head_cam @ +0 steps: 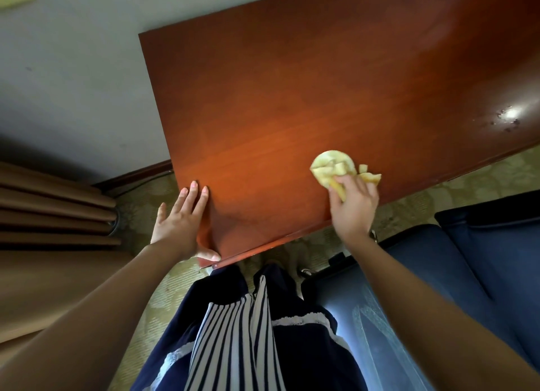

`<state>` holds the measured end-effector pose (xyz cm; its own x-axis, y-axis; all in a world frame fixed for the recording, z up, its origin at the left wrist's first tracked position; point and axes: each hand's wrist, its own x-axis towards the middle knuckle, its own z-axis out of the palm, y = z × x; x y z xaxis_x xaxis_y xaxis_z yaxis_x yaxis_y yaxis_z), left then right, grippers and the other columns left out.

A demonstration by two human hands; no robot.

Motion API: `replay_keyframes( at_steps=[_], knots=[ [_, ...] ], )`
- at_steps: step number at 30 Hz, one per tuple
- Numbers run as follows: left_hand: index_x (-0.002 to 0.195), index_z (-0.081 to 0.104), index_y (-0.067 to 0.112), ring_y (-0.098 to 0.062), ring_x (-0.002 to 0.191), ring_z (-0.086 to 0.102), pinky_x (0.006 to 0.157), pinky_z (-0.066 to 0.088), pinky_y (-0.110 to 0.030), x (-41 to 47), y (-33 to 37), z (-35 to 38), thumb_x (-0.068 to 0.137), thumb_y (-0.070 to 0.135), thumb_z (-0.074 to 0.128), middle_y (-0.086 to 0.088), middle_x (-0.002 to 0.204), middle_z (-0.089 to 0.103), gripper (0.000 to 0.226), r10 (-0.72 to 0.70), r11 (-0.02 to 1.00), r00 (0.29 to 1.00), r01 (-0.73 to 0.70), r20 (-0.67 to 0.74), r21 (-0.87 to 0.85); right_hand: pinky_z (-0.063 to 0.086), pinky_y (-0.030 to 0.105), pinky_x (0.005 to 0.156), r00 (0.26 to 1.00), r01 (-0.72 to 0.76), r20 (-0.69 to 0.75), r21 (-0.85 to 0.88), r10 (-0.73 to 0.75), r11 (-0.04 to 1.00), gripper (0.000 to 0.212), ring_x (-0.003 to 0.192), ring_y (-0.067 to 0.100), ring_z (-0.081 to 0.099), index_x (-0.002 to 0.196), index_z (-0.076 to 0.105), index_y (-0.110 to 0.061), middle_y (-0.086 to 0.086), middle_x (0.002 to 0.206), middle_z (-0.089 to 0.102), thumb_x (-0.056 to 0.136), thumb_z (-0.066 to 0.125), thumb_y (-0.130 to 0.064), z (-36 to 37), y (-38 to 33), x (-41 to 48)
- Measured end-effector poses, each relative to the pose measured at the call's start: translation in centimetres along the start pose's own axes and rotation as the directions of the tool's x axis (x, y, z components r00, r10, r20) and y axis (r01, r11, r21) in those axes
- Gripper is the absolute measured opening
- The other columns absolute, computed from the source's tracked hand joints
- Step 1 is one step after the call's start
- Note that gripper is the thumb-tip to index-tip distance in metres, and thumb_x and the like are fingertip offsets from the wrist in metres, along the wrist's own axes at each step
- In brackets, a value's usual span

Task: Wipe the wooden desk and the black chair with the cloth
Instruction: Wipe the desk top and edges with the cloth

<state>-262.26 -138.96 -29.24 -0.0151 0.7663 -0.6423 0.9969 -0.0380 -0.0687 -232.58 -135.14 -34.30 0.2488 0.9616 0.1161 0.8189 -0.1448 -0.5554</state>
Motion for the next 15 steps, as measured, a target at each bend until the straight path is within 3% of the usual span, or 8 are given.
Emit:
replay_keyframes(
  at_steps=[5,7,10,13,15],
  knots=[
    [0.144,-0.029,0.022,-0.018,0.145,-0.017,0.118,0.005,-0.050,0.1,-0.2,0.1,0.048,0.077,0.070,0.001,0.154,-0.031,0.148,0.002,1.000,1.000,-0.002,-0.001,0.001,0.045,0.048,0.087,0.931,0.304,0.181,0.097,-0.317,0.948,0.018,0.086,0.028,0.057,0.093,0.070,-0.015,0.002,0.091,0.070,0.075,0.075,-0.013,2.3,-4.7,-6.2],
    [0.145,-0.028,0.021,-0.018,0.145,-0.016,0.118,0.006,-0.051,0.1,-0.2,0.1,0.048,0.079,0.069,0.001,0.154,-0.030,0.148,0.003,1.000,1.000,-0.003,0.002,0.010,0.045,0.046,0.086,0.840,0.440,0.262,0.184,-0.475,0.879,0.016,0.084,0.025,0.057,0.092,0.071,-0.017,-0.001,0.090,0.070,0.076,0.075,-0.016,2.8,-5.8,-8.1],
    [0.145,-0.029,0.020,-0.018,0.145,-0.016,0.117,0.005,-0.053,0.2,-0.2,-0.1,0.050,0.081,0.065,-0.001,0.155,-0.029,0.146,-0.001,0.998,1.000,0.000,0.006,0.063,0.048,0.035,0.077,0.661,0.653,0.264,0.259,-0.702,0.712,0.018,0.079,0.021,0.052,0.085,0.073,-0.018,-0.004,0.084,0.069,0.068,0.077,-0.012,2.8,-6.0,-9.2],
    [0.145,-0.028,0.021,-0.018,0.145,-0.016,0.115,0.003,-0.056,0.2,-0.3,-0.1,0.050,0.082,0.064,0.000,0.155,-0.028,0.146,-0.007,0.997,1.000,0.006,0.008,0.079,0.047,0.030,0.077,0.547,0.766,0.257,0.231,-0.797,0.600,0.017,0.083,0.016,0.048,0.088,0.075,-0.021,-0.006,0.093,0.071,0.070,0.076,-0.019,1.9,-4.8,-7.9],
    [0.146,-0.026,0.023,-0.016,0.145,-0.016,0.114,0.002,-0.058,0.2,-0.5,-0.1,0.052,0.080,0.066,0.002,0.155,-0.028,0.143,-0.005,0.999,1.000,0.005,0.007,0.053,0.046,0.029,0.079,0.525,0.777,0.295,0.216,-0.798,0.591,0.016,0.084,0.017,0.056,0.091,0.075,-0.021,-0.005,0.097,0.072,0.076,0.071,-0.024,1.0,-3.9,-6.5]
  ],
)
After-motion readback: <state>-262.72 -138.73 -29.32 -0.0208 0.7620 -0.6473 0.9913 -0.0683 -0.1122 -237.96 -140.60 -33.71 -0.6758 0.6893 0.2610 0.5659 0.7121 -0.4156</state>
